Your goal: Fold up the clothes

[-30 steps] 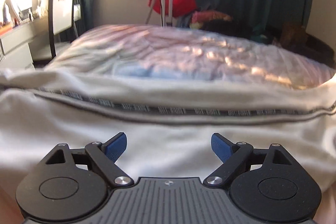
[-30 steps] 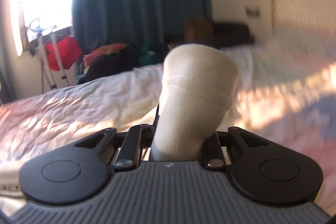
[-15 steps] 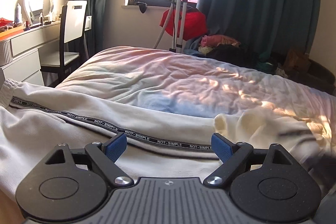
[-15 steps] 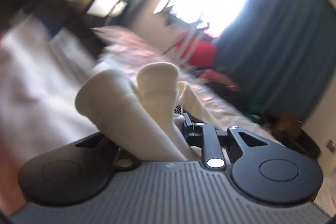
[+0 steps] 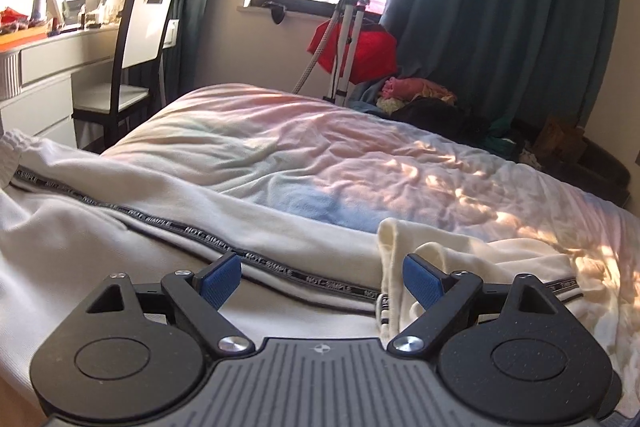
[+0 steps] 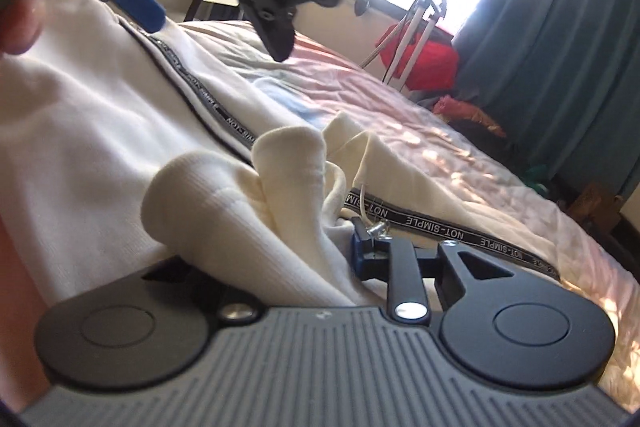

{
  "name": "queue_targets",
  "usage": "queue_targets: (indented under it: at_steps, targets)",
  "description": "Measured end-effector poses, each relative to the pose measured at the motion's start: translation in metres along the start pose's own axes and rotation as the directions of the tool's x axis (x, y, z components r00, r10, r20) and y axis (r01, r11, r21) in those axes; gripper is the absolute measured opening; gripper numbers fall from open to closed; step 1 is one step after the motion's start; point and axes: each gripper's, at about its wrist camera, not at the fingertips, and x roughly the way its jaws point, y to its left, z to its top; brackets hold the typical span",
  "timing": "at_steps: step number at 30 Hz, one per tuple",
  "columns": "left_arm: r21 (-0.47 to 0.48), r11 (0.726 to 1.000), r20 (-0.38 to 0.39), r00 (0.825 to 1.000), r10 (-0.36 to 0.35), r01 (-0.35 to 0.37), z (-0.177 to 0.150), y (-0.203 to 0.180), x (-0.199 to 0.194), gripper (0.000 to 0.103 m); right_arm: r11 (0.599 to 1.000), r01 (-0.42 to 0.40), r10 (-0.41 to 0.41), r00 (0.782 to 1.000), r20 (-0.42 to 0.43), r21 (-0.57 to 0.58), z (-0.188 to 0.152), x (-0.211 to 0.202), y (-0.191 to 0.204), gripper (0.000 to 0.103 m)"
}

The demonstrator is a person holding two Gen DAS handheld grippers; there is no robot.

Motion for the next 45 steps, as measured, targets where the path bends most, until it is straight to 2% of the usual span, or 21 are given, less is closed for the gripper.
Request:
queue_targets:
  at_steps: [1,2,5,7,10,13,15,17,19,22,23,27,29,31,32,34,37,40,42,43,45]
  targets:
    - [-0.017,1.000,0.001,1.000,-0.003,0.003,0.001,0.003,0.000,0.090,1.000,-0.021,0.021,1.000,-0.006,-0.006,0.002,-0.003,-0.001,0.032]
    - [-0.035,0.999,0.004,1.000,-0.006,0.006,0.001,0.006,-0.001,0.090,0.999,-0.048,0.048,0.999,-0.013,-0.003,0.004,-0.006,-0.003,0.042]
    - [-0.069,0.998,0.016,1.000,-0.014,0.015,0.003,0.013,-0.006,0.090,0.973,-0.205,0.210,0.977,-0.035,0.105,0.013,-0.022,-0.024,0.068]
    - [-0.091,0.996,0.017,1.000,-0.022,0.024,0.003,0.015,-0.010,0.090,0.937,-0.300,0.311,0.950,-0.038,0.179,0.018,-0.033,-0.039,0.072]
    - [-0.129,0.989,0.002,0.997,-0.075,0.075,0.001,0.017,-0.016,0.090,0.872,-0.368,0.388,0.921,0.002,0.321,0.020,-0.056,-0.064,0.072]
    - [-0.142,0.983,-0.012,0.993,-0.117,0.114,-0.003,0.014,-0.020,0.090,0.809,-0.358,0.377,0.924,0.055,0.467,0.019,-0.066,-0.092,0.072]
    - [-0.126,0.984,-0.017,0.992,-0.126,0.123,-0.005,0.009,-0.021,0.090,0.750,-0.346,0.364,0.928,0.085,0.564,0.015,-0.062,-0.116,0.072]
    - [-0.094,0.989,-0.035,0.992,-0.118,0.115,-0.009,0.001,-0.017,0.090,0.681,-0.323,0.362,0.929,0.080,0.658,0.008,-0.053,-0.135,0.072]
    - [-0.072,0.991,-0.060,0.992,-0.114,0.110,-0.013,-0.006,-0.011,0.090,0.575,-0.310,0.431,0.902,0.042,0.757,-0.007,-0.030,-0.145,0.066]
    - [-0.046,0.992,-0.094,0.988,-0.121,0.117,-0.021,-0.015,-0.003,0.090,0.350,-0.314,0.591,0.805,0.052,0.882,-0.036,0.004,-0.147,0.065]
    - [-0.033,0.993,-0.100,0.988,-0.120,0.118,-0.022,-0.018,-0.001,0.090,0.297,-0.303,0.607,0.792,0.066,0.905,-0.043,0.009,-0.146,0.065]
    - [0.030,0.995,-0.122,0.988,-0.096,0.100,-0.029,-0.029,0.007,0.090,0.137,-0.258,0.609,0.784,0.124,0.956,-0.055,0.029,-0.150,0.066]
    - [0.040,0.995,-0.132,0.988,-0.081,0.087,-0.031,-0.031,0.010,0.090,0.094,-0.249,0.606,0.783,0.143,0.964,-0.050,0.041,-0.153,0.066]
    - [0.036,0.994,-0.121,0.988,-0.100,0.105,-0.030,-0.030,0.006,0.090,0.090,-0.260,0.592,0.790,0.158,0.962,-0.036,0.053,-0.158,0.066]
    - [0.035,0.993,-0.107,0.988,-0.108,0.113,-0.028,-0.029,0.004,0.090,0.100,-0.274,0.584,0.794,0.166,0.956,-0.028,0.056,-0.161,0.066]
    - [0.035,0.990,-0.088,0.988,-0.130,0.133,-0.027,-0.029,0.003,0.090,0.144,-0.316,0.547,0.815,0.191,0.938,-0.010,0.060,-0.168,0.066]
    - [0.032,0.982,-0.087,0.980,-0.181,0.184,-0.027,-0.031,0.007,0.089,0.150,-0.378,0.439,0.853,0.281,0.914,0.001,0.061,-0.185,0.066]
    - [0.029,0.968,-0.099,0.965,-0.244,0.248,-0.029,-0.036,0.014,0.086,0.171,-0.373,0.360,0.885,0.294,0.912,-0.003,0.062,-0.197,0.065]
    - [0.045,0.959,-0.099,0.956,-0.275,0.281,-0.031,-0.042,0.017,0.076,0.214,-0.317,0.328,0.914,0.237,0.924,-0.013,0.063,-0.203,0.066]
    - [0.060,0.954,-0.099,0.953,-0.286,0.293,-0.032,-0.045,0.017,0.075,0.231,-0.291,0.311,0.926,0.213,0.928,-0.019,0.062,-0.206,0.066]
    - [0.092,0.948,-0.103,0.949,-0.296,0.306,-0.035,-0.050,0.018,0.072,0.223,-0.273,0.287,0.936,0.205,0.936,-0.034,0.057,-0.211,0.065]
